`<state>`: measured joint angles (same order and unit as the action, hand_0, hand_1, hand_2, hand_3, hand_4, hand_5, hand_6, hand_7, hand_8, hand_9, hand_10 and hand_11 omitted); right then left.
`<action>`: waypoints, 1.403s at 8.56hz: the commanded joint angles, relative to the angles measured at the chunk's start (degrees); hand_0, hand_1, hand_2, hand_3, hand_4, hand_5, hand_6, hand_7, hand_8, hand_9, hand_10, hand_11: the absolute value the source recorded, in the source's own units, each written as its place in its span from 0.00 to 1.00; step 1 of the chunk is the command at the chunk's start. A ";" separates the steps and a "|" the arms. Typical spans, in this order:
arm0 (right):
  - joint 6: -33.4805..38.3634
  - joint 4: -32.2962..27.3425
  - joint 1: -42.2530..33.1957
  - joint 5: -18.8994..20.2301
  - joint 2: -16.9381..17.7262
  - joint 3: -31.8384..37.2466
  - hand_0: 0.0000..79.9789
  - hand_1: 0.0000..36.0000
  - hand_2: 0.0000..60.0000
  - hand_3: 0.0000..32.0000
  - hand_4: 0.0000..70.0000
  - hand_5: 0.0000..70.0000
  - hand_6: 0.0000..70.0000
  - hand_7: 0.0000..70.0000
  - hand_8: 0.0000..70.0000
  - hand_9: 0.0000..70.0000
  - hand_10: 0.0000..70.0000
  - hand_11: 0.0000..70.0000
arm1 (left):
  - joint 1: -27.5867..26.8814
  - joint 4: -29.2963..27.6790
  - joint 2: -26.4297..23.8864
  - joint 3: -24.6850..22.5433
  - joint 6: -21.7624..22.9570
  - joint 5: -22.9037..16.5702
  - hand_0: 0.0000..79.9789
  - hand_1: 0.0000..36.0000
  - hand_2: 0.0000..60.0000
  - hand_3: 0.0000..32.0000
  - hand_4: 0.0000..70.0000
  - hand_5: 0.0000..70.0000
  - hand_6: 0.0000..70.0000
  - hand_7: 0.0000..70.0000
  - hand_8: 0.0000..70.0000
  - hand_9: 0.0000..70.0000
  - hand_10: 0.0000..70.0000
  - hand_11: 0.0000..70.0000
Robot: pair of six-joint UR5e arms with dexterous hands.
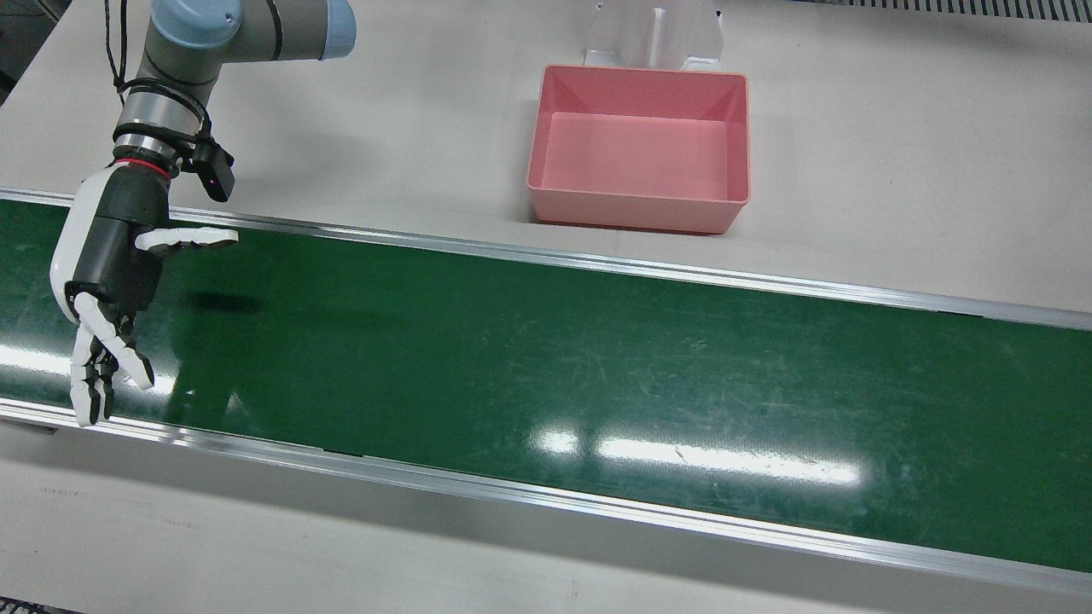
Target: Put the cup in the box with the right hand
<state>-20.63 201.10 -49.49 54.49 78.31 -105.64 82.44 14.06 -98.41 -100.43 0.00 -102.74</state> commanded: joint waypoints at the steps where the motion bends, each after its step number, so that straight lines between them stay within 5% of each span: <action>1: -0.37 0.08 1.92 0.00 -0.61 0.00 0.57 0.22 0.07 0.00 0.17 0.06 0.06 0.19 0.09 0.18 0.03 0.07 | 0.00 0.00 -0.02 -0.03 0.00 0.00 0.00 0.00 0.00 0.00 0.00 0.00 0.00 0.00 0.00 0.00 0.00 0.00; 2: -0.37 0.08 2.64 0.00 -0.70 -0.09 0.59 0.21 0.00 0.00 0.19 0.06 0.05 0.19 0.09 0.17 0.03 0.06 | 0.00 0.09 -0.02 -0.03 0.00 0.00 0.00 0.00 0.00 0.00 0.00 0.00 0.00 0.00 0.00 0.00 0.00 0.00; 3: -0.37 0.08 2.91 0.00 -0.61 -0.09 0.56 0.29 0.18 0.00 0.13 0.06 0.05 0.19 0.09 0.17 0.02 0.05 | 0.00 0.00 -0.02 -0.03 0.00 0.00 0.00 0.00 0.00 0.00 0.00 0.00 0.00 0.00 0.00 0.00 0.00 0.00; 5: -0.37 0.08 2.91 -0.08 -0.61 0.09 0.59 0.22 0.01 0.01 0.18 0.06 0.05 0.20 0.09 0.17 0.02 0.05 | 0.00 0.00 0.06 -0.03 0.00 0.00 0.00 0.00 0.00 0.00 0.00 0.00 0.00 0.00 0.00 0.00 0.00 0.00; 6: -0.46 0.08 2.91 -0.08 -0.61 0.09 0.59 0.22 0.01 0.01 0.18 0.06 0.06 0.20 0.09 0.17 0.02 0.05 | 0.00 0.09 0.06 -0.03 0.00 0.00 0.00 0.00 0.00 0.00 0.00 0.00 0.00 0.00 0.00 0.00 0.00 0.00; 7: -0.55 0.08 2.91 -0.17 -0.61 0.26 0.56 0.30 0.20 0.00 0.14 0.06 0.06 0.20 0.09 0.18 0.02 0.05 | 0.00 0.09 0.06 -0.03 0.00 0.00 0.00 0.00 0.00 0.00 0.00 0.00 0.00 0.00 0.00 0.00 0.00 0.00; 9: -0.90 0.08 2.82 -0.17 -0.61 0.26 0.59 0.22 0.02 0.00 0.21 0.06 0.06 0.21 0.09 0.18 0.03 0.06 | 0.00 0.09 0.06 -0.03 0.00 0.00 0.00 0.00 0.00 0.00 0.00 0.00 0.00 0.00 0.00 0.00 0.00 0.00; 10: -0.90 0.08 2.82 -0.17 -0.61 0.26 0.57 0.27 0.14 0.00 0.17 0.06 0.06 0.20 0.09 0.18 0.03 0.06 | 0.00 0.09 0.06 -0.03 0.00 0.00 0.00 0.00 0.00 0.00 0.00 0.00 0.00 0.00 0.00 0.00 0.00 0.00; 12: -0.81 0.08 2.56 -0.17 -0.61 0.26 0.58 0.24 0.08 0.00 0.20 0.06 0.06 0.21 0.09 0.18 0.03 0.06 | 0.00 0.00 0.06 -0.03 0.00 0.00 0.00 0.00 0.00 0.00 0.00 0.00 0.00 0.00 0.00 0.00 0.00 0.00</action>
<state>-21.49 201.18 -46.69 54.32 77.69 -105.39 82.44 14.15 -98.37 -100.46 0.00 -102.74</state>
